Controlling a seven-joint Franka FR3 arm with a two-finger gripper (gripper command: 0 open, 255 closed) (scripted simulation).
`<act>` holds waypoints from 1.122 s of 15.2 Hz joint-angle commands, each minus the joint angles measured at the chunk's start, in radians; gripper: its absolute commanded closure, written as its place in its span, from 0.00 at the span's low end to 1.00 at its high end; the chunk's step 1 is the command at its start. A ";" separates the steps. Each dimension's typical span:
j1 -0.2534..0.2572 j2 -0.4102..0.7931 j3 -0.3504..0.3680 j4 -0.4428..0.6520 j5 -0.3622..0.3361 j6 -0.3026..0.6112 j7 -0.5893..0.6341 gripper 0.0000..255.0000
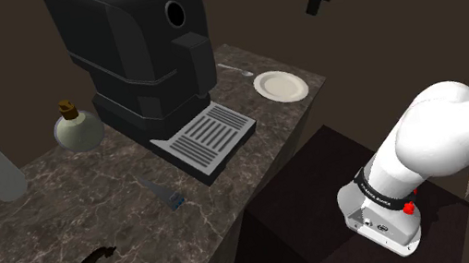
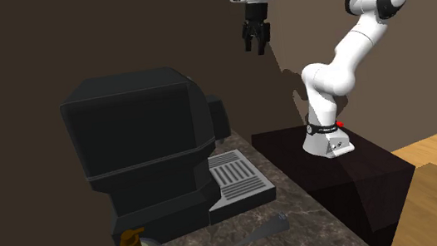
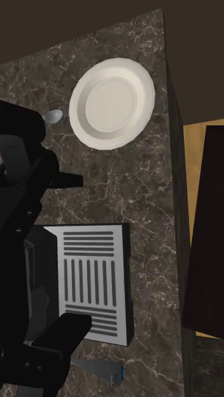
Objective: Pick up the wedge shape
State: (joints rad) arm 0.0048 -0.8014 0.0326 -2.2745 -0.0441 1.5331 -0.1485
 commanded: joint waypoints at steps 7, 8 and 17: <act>0.029 0.056 0.096 -0.094 0.063 0.134 0.110 0.00; 0.034 0.071 0.113 -0.105 0.073 0.157 0.128 0.00; 0.070 0.258 0.266 -0.154 0.139 0.376 0.290 0.00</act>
State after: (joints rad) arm 0.0720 -0.5616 0.2842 -2.4237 0.0899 1.8867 0.1259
